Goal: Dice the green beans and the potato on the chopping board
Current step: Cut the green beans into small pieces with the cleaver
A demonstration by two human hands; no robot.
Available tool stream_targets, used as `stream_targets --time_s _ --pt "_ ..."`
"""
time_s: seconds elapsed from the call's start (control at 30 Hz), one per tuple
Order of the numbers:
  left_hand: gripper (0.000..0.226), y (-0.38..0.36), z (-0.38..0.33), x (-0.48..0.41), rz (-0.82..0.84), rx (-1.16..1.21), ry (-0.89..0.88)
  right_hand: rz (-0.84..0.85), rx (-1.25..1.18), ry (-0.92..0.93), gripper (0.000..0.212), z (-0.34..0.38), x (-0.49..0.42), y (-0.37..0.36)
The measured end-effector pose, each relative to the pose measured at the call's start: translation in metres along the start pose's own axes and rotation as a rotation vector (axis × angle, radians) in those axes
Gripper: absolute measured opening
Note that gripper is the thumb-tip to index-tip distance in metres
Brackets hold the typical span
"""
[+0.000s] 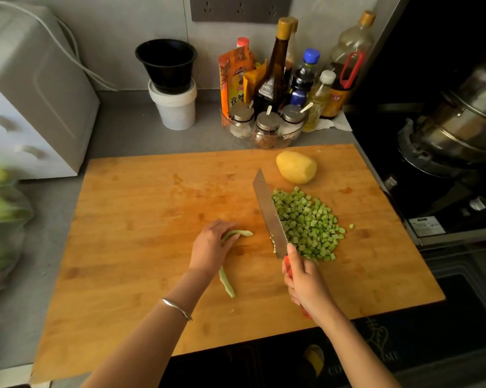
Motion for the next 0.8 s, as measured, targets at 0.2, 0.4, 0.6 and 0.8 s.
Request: stream_targets --time_s 0.2,0.4,0.6,0.8 --pt "0.012 -0.003 0.001 0.005 -0.053 0.061 0.046 0.028 0.048 0.032 0.060 0.003 0.002 -0.021" --pt "0.010 -0.010 -0.006 0.001 -0.065 0.077 0.044 0.012 0.076 0.025 0.057 0.002 0.000 -0.024" --pt "0.008 -0.011 -0.004 0.001 -0.038 0.068 0.028 0.009 0.164 -0.044 0.059 0.005 -0.009 -0.031" --pt "0.008 -0.011 -0.002 0.000 -0.014 0.037 0.022 -0.032 0.184 -0.063 0.060 0.015 -0.032 -0.030"
Point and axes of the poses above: each hand's wrist, its own x-axis away from the middle knuckle, its own y-axis out of the back of the hand, z = x × y, the point moved 2 cm from there along -x, towards the middle knuckle, and after that the axes turned 6 degrees about z, right-handed, at the moved point
